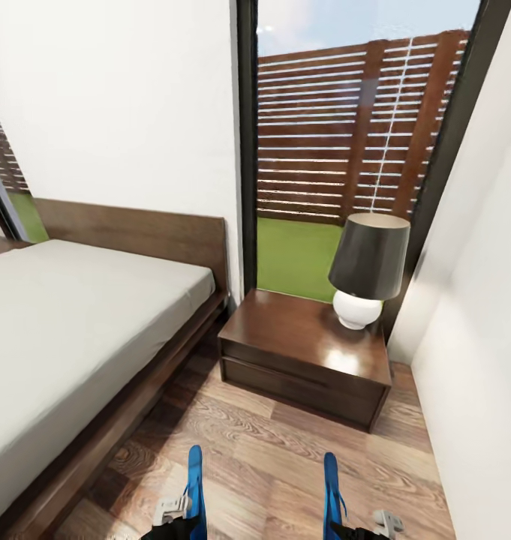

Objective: In the bedroom, move the book from the bed onto either nightstand, and place the two sandals side by side next to the bed.

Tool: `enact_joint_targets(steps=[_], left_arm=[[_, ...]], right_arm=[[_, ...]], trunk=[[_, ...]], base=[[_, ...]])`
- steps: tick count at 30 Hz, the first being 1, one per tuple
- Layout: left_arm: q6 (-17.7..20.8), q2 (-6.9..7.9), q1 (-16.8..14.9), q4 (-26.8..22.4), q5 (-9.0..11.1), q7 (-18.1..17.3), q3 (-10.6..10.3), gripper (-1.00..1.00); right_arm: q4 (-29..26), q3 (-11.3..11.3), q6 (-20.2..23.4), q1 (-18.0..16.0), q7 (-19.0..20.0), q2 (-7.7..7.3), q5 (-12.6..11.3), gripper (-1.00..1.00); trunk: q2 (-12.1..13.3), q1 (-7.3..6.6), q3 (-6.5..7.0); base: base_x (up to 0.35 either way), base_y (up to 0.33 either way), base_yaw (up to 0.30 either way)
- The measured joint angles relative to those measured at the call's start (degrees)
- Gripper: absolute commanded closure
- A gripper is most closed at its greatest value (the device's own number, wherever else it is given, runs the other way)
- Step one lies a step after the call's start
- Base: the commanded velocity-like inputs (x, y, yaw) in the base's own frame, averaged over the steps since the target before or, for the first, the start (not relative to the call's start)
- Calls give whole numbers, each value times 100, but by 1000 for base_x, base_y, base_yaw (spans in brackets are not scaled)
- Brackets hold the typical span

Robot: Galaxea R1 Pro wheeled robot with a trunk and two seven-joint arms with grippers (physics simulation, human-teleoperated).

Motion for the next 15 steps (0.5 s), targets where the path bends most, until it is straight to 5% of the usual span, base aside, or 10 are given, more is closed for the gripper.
enact_joint_targets(steps=[15], left_arm=[[-4,-4,0,0,-2,20,-1,100]], right_arm=[[-1,-5,0,0,0,1,-3,100]], trunk=[[0,0,0]], base=[[27,-53,291]])
